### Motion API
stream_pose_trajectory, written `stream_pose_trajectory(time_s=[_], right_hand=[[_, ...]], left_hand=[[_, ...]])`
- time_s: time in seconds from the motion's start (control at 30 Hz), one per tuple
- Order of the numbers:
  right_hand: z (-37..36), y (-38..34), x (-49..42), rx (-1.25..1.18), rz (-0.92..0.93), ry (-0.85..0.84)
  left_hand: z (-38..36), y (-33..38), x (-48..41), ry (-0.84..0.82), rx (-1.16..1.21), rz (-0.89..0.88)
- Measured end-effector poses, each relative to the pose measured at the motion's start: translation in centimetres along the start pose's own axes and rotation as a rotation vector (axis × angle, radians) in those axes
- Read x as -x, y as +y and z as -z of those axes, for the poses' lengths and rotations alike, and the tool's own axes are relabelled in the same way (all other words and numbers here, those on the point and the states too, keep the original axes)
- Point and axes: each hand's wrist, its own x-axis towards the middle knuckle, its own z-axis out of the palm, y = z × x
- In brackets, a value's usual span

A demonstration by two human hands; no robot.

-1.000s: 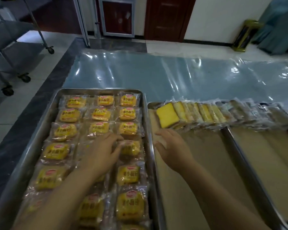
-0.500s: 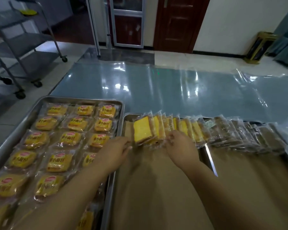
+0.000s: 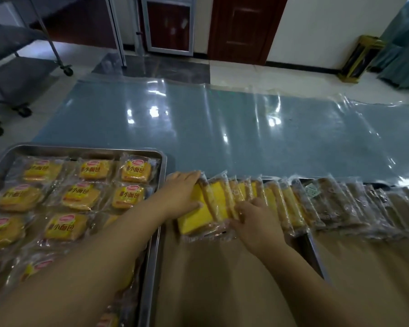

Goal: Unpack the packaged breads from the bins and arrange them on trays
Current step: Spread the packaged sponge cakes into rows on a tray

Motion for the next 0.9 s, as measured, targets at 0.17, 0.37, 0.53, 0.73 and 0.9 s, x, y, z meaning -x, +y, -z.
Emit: stream_pose_trajectory(time_s=[0.17,0.37,0.53,0.73,0.9], right_hand=[[-0.3,0.1,0.1,-0.114,-0.047,0.042],[-0.2,-0.3,1.3,-0.343,-0.118,0.135],[1.2,-0.1,3.6,-0.506,-0.124,0.318],[3.2,2.3,8.6,-0.655,-0.094,0.467],[3.6,6.0,13.5,-0.541,-0.011,0.459]], left_hand=[[-0.7,-0.4,-0.4,0.034,0.132,0.047],[-0.4,0.0,2.1,0.144,0.168,0.044],[-0.6,1.7,6.4,0.273,0.36,0.091],[-2.2,4.5,13.0,0.43,0.533,0.211],[-5.2,7.0,18.2,0.374,0.657,0.37]])
